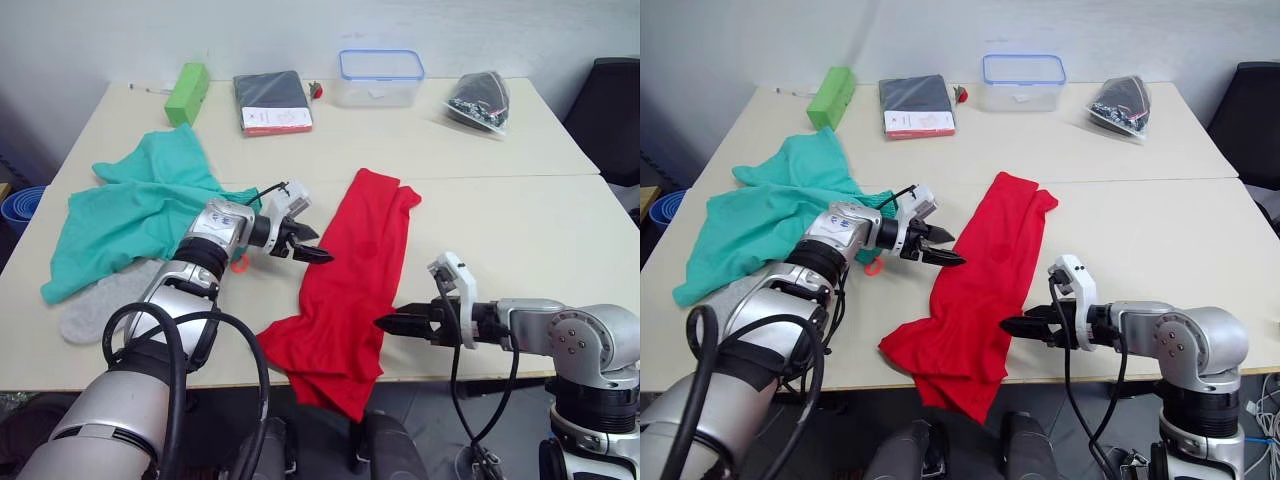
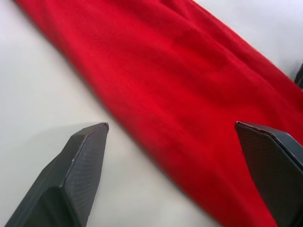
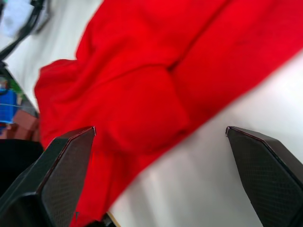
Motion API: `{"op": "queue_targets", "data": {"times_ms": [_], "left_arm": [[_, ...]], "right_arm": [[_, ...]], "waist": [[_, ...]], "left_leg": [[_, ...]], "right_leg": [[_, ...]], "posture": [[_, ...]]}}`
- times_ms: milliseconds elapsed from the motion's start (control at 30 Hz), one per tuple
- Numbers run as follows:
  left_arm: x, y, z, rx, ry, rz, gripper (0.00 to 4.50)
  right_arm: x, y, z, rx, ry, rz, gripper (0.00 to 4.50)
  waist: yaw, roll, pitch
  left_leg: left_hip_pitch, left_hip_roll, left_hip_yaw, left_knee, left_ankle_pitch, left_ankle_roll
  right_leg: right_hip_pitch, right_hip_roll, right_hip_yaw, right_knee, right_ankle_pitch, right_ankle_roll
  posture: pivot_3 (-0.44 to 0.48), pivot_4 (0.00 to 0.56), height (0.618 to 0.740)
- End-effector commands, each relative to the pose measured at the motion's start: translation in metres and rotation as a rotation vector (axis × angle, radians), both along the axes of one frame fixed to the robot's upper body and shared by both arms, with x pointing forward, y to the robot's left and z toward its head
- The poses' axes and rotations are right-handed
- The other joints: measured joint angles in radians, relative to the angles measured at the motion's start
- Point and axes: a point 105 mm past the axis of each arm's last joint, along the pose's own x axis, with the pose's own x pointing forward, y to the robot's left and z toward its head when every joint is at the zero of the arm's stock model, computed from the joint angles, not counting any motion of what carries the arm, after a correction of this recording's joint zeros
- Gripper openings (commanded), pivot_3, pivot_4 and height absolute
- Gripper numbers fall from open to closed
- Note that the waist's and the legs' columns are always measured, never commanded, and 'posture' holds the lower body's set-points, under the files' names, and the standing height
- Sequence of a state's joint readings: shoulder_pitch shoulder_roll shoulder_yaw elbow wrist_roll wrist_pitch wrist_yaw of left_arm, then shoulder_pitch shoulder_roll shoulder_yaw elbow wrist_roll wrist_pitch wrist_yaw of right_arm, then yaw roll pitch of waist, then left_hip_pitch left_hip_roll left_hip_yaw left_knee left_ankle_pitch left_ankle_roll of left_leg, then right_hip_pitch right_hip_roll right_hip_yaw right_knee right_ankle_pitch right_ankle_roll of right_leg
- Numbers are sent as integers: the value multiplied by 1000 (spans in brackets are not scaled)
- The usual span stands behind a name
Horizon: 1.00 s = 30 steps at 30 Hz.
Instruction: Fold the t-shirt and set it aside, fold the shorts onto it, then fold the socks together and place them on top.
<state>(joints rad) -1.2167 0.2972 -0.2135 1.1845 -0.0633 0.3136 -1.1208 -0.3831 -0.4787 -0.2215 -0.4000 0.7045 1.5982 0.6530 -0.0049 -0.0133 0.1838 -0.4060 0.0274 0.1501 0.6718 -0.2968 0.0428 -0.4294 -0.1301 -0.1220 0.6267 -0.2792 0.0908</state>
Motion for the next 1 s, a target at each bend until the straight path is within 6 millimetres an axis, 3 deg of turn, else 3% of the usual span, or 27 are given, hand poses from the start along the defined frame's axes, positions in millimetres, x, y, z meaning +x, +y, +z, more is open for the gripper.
{"op": "queue_targets", "data": {"times_ms": [33,167,500,600,633,667,1000], "left_arm": [[2,-5,-1,8,-8,8,4485],[2,-6,-2,-6,7,18,3987],[-1,-5,-3,-19,24,3,1352],[-2,-3,-5,-20,30,1,352],[-2,-2,-5,-22,32,0,48],[-3,-1,-5,-28,32,-2,19],[-19,17,-14,-48,42,-59,19]], "right_arm": [[-2,7,-20,-23,67,7,4500],[0,8,-26,-22,68,-7,3979],[-1,1,-26,-23,60,-22,971],[0,-3,-25,-29,55,-24,4],[1,-4,-25,-31,52,-24,0],[2,-7,-23,-36,45,-16,0],[26,-34,-8,-134,-23,130,0]], "waist": [[0,-2,-1],[-1,-7,-4],[-6,-7,-4],[-7,-7,-4],[-7,-7,-4],[-6,-7,-4],[-9,-6,-4]], "left_leg": [[0,0,0,1,0,1],[1,2,-1,4,-3,2],[-1,2,-1,4,-3,0],[-1,1,-1,4,-4,1],[-1,1,-1,5,-4,2],[-1,1,-1,5,-4,2],[-2,2,-1,8,-6,3]], "right_leg": [[1,0,0,0,0,0],[2,-1,-1,1,0,0],[1,-1,-1,1,0,-1],[1,-1,-1,0,0,-1],[1,-1,-1,0,0,-1],[1,-1,-1,0,0,-1],[1,-2,-1,0,0,0]], "posture": [[0,150,740],[0,150,740],[0,150,740],[0,150,740],[0,150,740],[0,150,740],[0,150,740]]}}
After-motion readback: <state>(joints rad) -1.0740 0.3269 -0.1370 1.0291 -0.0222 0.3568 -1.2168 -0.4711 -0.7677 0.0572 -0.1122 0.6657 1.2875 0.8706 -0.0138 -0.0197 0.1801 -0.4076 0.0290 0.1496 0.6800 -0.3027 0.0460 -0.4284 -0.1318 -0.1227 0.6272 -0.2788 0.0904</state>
